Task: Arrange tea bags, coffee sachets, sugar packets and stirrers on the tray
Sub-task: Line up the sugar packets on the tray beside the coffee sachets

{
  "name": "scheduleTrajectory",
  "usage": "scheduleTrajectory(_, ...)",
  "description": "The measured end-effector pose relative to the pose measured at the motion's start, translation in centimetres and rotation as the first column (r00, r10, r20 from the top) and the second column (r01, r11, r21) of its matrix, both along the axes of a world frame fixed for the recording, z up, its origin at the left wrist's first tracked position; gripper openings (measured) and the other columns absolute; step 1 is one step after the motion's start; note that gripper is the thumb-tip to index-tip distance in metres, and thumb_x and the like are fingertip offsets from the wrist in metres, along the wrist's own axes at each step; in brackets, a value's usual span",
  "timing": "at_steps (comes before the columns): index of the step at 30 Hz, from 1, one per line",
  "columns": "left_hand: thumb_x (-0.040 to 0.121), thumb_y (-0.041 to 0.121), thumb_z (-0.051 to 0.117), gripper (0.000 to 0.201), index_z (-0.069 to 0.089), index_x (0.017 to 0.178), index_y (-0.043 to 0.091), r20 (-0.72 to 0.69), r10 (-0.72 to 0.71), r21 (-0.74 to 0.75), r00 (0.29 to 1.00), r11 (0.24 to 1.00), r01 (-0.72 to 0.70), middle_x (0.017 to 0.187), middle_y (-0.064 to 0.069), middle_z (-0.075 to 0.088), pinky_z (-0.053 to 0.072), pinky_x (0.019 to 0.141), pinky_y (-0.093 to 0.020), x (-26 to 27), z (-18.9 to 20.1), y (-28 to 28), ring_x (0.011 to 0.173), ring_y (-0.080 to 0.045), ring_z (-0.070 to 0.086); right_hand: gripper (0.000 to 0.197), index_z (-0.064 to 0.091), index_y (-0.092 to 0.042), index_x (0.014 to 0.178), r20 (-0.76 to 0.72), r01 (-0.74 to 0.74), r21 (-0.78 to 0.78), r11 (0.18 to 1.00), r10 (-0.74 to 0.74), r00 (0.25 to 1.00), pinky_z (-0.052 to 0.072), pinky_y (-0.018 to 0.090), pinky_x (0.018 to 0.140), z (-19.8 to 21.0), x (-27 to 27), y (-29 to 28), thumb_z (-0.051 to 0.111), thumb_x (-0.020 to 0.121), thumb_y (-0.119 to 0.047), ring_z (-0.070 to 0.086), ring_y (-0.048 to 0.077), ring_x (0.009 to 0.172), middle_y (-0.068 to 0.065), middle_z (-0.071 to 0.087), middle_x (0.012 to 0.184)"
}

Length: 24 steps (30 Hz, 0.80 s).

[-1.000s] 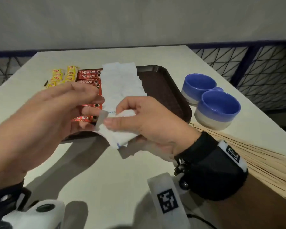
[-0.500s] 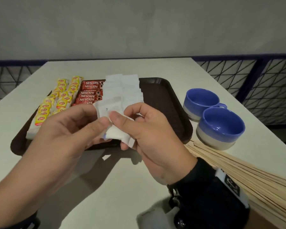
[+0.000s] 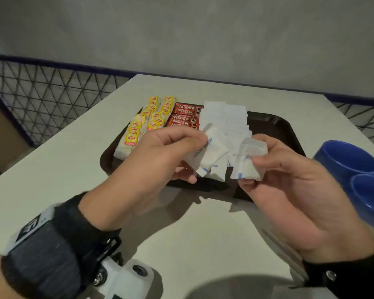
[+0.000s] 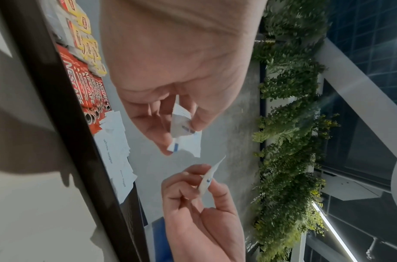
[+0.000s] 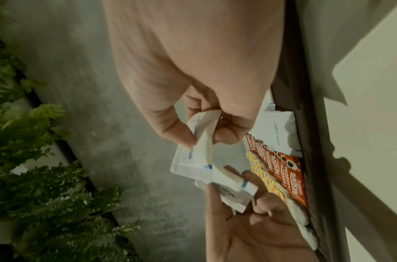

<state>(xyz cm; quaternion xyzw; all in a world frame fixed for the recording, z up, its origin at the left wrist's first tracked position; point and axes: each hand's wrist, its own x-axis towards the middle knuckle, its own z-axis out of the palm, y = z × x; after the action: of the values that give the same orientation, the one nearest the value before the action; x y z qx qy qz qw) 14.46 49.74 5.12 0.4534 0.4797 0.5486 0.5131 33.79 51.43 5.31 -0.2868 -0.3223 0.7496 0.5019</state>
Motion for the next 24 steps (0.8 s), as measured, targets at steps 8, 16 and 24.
scheduleTrajectory(8, 0.095, 0.018, 0.064, 0.018, 0.076, 0.099, 0.005, -0.049, -0.117, -0.004, 0.992, 0.993, 0.117, 0.069, -0.009, 0.072, 0.046, 0.044, -0.025, 0.2, 0.0, -0.6, 0.053, -0.02, 0.065, 0.058, 0.061, -0.007, 0.124, 0.172, 0.101, 0.16, 0.982, -0.129, 0.977, 0.058, 0.033, 0.085, -0.5, -0.7, -0.1, 0.066, 0.069, 0.008, 0.074, 0.028, 0.096, 0.015, 0.076, 0.108)
scheduleTrajectory(16, 0.09, 0.043, 0.056, 0.053, 0.074, 0.106, -0.003, -0.008, -0.154, 0.005, 0.988, 0.988, 0.154, 0.07, -0.008, 0.07, 0.04, 0.047, -0.029, 0.6, 0.0, -0.7, 0.055, -0.02, 0.059, 0.021, 0.073, 0.001, 0.102, 0.276, -0.007, 0.192, 0.981, -0.047, 0.96, 0.055, 0.024, 0.05, -0.7, -1.5, -1.0, 0.069, 0.082, 0.004, 0.072, 0.021, 0.067, 0.019, 0.078, 0.09)
scheduleTrajectory(24, 0.078, 0.035, 0.069, 0.047, 0.066, 0.121, 0.016, -0.008, -0.169, 0.022, 0.986, 0.985, 0.169, 0.092, -0.007, 0.078, 0.051, 0.048, -0.029, 1.0, 0.1, -0.8, 0.064, -0.025, 0.069, 0.026, 0.077, -0.007, 0.098, 0.308, -0.009, 0.214, 0.977, -0.059, 0.949, 0.05, 0.024, 0.054, -1.1, -1.3, -0.6, 0.077, 0.073, -0.016, 0.054, 0.017, 0.062, 0.017, 0.068, 0.085)
